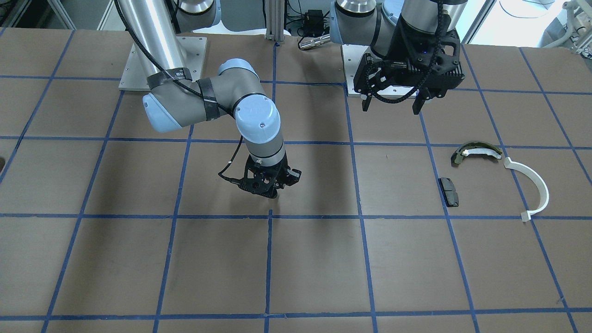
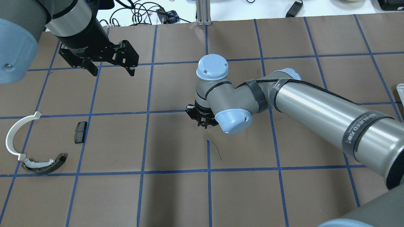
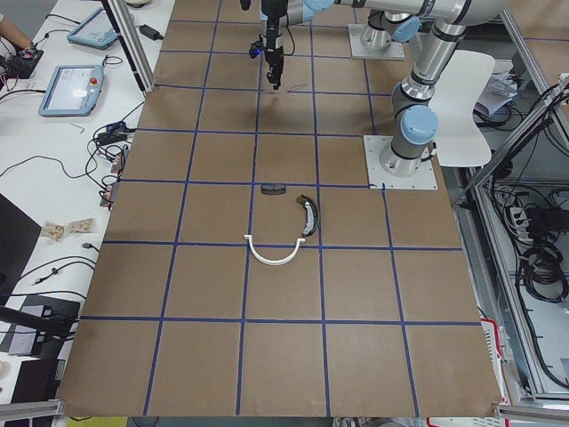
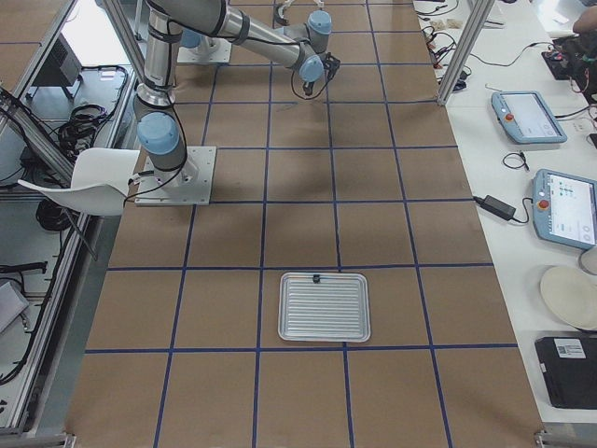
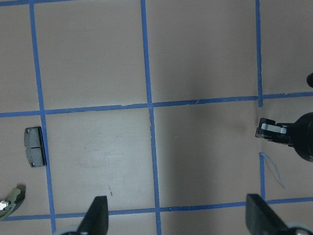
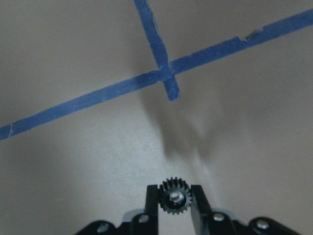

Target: Place bearing gear from tray to pile

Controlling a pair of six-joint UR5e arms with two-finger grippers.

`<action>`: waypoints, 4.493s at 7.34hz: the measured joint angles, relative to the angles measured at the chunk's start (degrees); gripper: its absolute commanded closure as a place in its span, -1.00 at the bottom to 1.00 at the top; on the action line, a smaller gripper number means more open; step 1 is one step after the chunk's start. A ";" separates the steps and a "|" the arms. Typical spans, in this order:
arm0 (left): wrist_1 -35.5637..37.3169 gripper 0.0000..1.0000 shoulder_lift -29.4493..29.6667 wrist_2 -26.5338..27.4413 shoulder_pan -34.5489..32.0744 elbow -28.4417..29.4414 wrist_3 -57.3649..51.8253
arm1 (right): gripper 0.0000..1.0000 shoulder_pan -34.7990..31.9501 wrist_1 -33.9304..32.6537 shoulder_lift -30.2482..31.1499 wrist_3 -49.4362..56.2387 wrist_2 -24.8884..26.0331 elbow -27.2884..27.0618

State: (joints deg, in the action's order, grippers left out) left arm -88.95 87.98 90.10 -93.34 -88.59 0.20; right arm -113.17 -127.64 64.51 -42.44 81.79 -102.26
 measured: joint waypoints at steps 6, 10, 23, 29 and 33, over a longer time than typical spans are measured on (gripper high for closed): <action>0.52 -1.00 0.95 -0.10 -0.29 0.07 0.19 | -1.00 10.24 -1.57 2.80 7.02 -0.01 0.60; 9.78 -1.00 9.74 -0.68 -2.88 -2.58 7.99 | -1.00 28.21 0.38 6.93 33.71 -0.15 0.31; 46.92 -0.33 29.18 -0.29 -20.63 -19.13 27.31 | -1.00 72.87 7.33 6.86 136.94 -0.95 1.23; 46.22 1.00 29.11 1.01 -21.11 -18.93 25.97 | -0.98 78.35 8.42 -4.38 157.50 -1.17 9.73; 39.49 1.00 23.90 2.14 -13.90 -18.65 24.48 | -0.75 78.37 11.12 -5.18 169.10 -3.55 9.41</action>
State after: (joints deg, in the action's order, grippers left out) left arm -49.46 111.88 92.23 -107.25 -107.24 24.68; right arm -34.80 -116.52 59.33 126.66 78.24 -92.85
